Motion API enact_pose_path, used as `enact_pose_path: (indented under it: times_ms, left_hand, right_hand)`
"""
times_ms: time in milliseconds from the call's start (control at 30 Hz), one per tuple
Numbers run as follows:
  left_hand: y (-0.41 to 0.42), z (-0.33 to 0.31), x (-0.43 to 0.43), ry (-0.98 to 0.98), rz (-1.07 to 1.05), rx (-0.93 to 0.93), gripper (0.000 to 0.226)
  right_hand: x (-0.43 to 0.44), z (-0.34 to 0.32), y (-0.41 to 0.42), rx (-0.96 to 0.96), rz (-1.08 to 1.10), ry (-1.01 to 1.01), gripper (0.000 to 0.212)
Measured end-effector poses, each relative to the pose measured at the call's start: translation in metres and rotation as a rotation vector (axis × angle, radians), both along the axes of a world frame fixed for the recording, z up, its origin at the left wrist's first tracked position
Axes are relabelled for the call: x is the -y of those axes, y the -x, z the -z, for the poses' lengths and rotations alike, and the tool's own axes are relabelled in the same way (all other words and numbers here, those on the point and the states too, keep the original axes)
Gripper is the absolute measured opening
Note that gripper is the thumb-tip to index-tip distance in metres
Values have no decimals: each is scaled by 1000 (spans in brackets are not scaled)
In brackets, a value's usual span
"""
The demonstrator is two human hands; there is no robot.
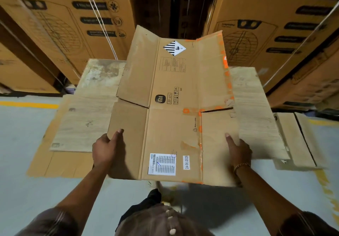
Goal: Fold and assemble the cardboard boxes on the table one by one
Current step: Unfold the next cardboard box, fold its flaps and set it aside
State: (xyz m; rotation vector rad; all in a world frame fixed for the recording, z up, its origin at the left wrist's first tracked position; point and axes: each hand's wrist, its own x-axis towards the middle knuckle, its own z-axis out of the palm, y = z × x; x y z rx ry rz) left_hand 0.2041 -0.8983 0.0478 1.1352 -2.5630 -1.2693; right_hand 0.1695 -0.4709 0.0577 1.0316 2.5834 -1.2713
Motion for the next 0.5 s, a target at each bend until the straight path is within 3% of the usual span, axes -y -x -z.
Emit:
enact_pose_path:
  times_ms: [100, 200, 367, 500]
  left_hand:
    - [-19, -15, 11, -13, -70, -65, 72]
    - [-38, -25, 34, 1, -132, -126, 70]
    - [-71, -45, 81, 30, -247, -155, 65]
    - [-109, -49, 139, 29, -333, -159, 65]
  right_hand:
    - [22, -26, 2, -80, -13, 28, 65]
    - [47, -40, 7, -122, -52, 55, 90]
    - [106, -54, 15, -167, -159, 113, 107]
    - [178, -73, 9, -158, -256, 175, 76]
